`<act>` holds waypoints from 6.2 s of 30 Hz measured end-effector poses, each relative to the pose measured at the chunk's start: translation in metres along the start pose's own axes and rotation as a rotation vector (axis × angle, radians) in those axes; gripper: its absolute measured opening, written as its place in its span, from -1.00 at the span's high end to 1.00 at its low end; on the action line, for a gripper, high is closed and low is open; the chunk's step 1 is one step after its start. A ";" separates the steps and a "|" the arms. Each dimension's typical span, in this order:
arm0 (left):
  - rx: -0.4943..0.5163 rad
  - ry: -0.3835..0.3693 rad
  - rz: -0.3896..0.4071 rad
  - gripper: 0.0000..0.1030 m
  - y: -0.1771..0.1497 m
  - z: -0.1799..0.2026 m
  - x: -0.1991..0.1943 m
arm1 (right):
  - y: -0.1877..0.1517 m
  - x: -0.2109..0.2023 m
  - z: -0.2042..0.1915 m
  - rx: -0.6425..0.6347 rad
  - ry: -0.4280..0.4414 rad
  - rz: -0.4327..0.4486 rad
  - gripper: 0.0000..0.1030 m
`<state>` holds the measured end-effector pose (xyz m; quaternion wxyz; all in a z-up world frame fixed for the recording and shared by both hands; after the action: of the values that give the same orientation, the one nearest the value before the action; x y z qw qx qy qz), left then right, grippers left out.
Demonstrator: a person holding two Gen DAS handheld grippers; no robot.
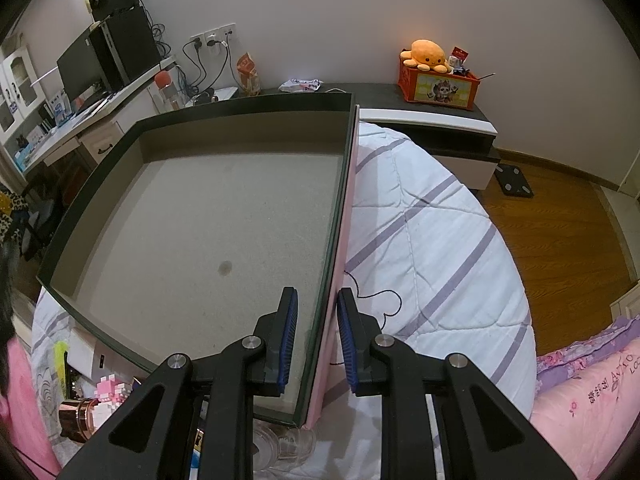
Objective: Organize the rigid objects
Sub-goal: 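Lift the black case with left tool, lower it into the box, open, then grasp the copper cylinder jar with left tool, then carry the copper jar into the box beside the black case, open left tool, then withdraw left tool from the box while right tool releases the box wall, then grasp the yellow highlighter with left tool while right tool grasps the white astronaut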
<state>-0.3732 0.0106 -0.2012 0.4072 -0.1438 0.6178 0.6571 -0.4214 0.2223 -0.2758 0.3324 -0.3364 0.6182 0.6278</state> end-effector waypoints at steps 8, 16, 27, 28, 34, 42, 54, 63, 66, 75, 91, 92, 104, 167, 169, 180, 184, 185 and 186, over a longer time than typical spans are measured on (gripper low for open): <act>0.045 -0.015 -0.061 0.16 0.027 0.017 0.052 | 0.000 -0.002 0.000 0.002 0.011 -0.007 0.60; 0.042 0.016 -0.106 0.16 0.037 0.016 0.093 | 0.000 -0.002 0.001 0.002 0.013 -0.006 0.60; -0.005 0.101 -0.103 -0.76 0.032 0.004 0.097 | 0.000 -0.001 0.000 -0.005 0.006 -0.006 0.59; -0.009 0.102 -0.086 -0.78 0.033 0.003 0.091 | 0.000 -0.001 0.000 -0.004 0.007 -0.006 0.59; -0.024 0.078 -0.065 -0.89 0.020 0.003 0.058 | 0.000 0.000 0.001 -0.001 0.012 -0.010 0.59; -0.024 0.003 -0.057 -0.92 -0.021 0.017 0.023 | 0.000 0.000 0.000 -0.005 0.018 -0.014 0.60; 0.178 0.048 -0.106 -0.92 -0.073 0.051 0.027 | -0.003 -0.002 -0.001 0.000 0.018 -0.015 0.60; 0.278 -0.014 -0.155 -0.44 -0.091 0.066 0.041 | -0.003 -0.003 -0.001 0.000 0.019 -0.018 0.59; 0.239 -0.027 -0.206 0.06 -0.098 0.058 0.049 | -0.004 -0.003 -0.001 0.002 0.018 -0.018 0.59; 0.202 -0.028 -0.160 0.09 -0.090 0.053 0.039 | -0.004 -0.003 -0.002 -0.002 0.011 -0.020 0.58; 0.189 0.066 -0.025 0.09 -0.017 0.028 0.008 | -0.003 -0.003 -0.002 -0.027 0.005 -0.026 0.58; 0.185 0.064 -0.018 0.09 -0.013 0.026 0.006 | -0.003 -0.003 -0.002 -0.034 0.008 -0.028 0.58; 0.161 0.030 -0.009 0.08 0.034 0.031 0.034 | -0.005 -0.002 -0.003 -0.076 0.039 -0.030 0.58; 0.153 0.193 0.430 -1.00 -0.063 0.069 -0.191 | -0.111 -0.269 -0.036 -0.002 -0.025 0.714 -1.00; 0.143 0.188 0.419 -1.00 -0.066 0.065 -0.188 | -0.112 -0.265 -0.037 -0.007 -0.027 0.703 -1.00; 0.067 0.171 0.247 -1.00 -0.093 0.033 -0.123 | -0.121 -0.201 -0.041 -0.015 -0.016 0.550 -1.00; 0.029 0.185 0.130 -1.00 -0.111 0.018 -0.079 | -0.126 -0.171 -0.040 -0.008 -0.009 0.488 -1.00; 0.019 0.186 0.106 -1.00 -0.115 0.015 -0.070 | -0.127 -0.163 -0.040 -0.007 -0.010 0.473 -1.00; 0.012 0.191 0.086 -1.00 -0.118 0.013 -0.061 | -0.128 -0.159 -0.039 -0.007 -0.010 0.464 -1.00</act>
<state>-0.2467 -0.0106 -0.2389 0.3187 -0.1767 0.6634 0.6535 -0.2264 0.1849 -0.2145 0.1810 -0.1836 0.6752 0.6911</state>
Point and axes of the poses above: each gripper's, at about its wrist camera, not at the fingertips, and x roughly the way its jaws point, z to its right, y to its top, the point moved 10 cm from there along x, roughly the way its jaws point, and after that the axes turned 7 degrees about -y, right-handed, at the moved point
